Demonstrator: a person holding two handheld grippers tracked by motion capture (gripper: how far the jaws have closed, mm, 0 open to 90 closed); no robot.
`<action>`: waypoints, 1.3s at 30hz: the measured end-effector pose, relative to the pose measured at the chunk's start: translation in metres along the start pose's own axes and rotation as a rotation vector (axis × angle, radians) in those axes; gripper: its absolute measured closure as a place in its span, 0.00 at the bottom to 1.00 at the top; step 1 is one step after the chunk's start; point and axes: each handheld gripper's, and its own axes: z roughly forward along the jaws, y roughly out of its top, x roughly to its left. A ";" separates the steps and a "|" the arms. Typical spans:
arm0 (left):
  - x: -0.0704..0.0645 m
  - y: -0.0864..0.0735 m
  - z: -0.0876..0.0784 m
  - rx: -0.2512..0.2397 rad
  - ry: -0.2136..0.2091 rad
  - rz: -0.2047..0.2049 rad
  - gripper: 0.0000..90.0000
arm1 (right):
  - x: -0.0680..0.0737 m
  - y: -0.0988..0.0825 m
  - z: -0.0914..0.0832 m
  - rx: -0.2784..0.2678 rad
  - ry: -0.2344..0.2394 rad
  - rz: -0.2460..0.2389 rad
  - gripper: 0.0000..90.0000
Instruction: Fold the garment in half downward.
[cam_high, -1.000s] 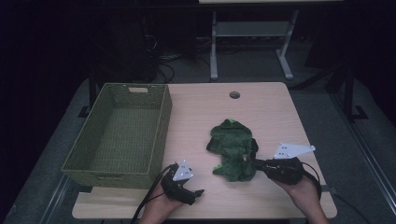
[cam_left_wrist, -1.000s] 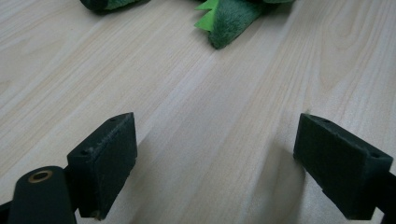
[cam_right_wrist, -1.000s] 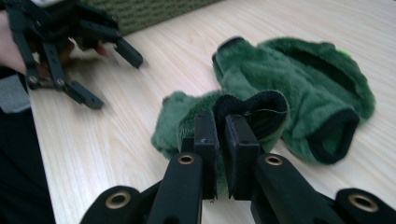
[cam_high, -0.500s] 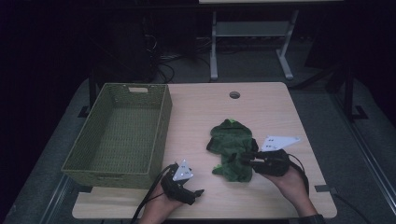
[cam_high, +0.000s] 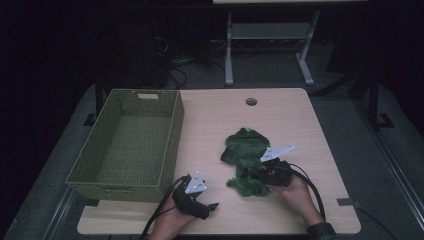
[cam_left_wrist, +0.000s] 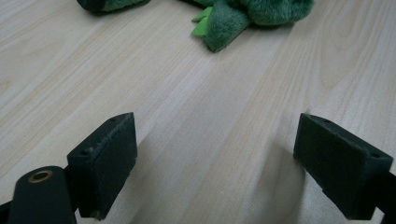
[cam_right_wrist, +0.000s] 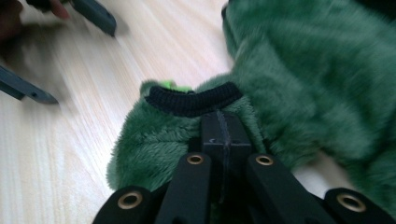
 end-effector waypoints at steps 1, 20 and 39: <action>0.000 0.000 0.000 0.000 0.000 0.000 0.14 | 0.000 -0.001 0.004 0.014 0.000 0.002 1.00; 0.001 0.001 0.000 -0.002 -0.001 0.006 0.14 | -0.005 0.004 -0.038 -0.117 -0.070 0.020 0.72; 0.013 0.037 0.004 0.023 -0.044 0.002 0.15 | -0.025 0.020 -0.053 -0.162 -0.160 0.053 0.58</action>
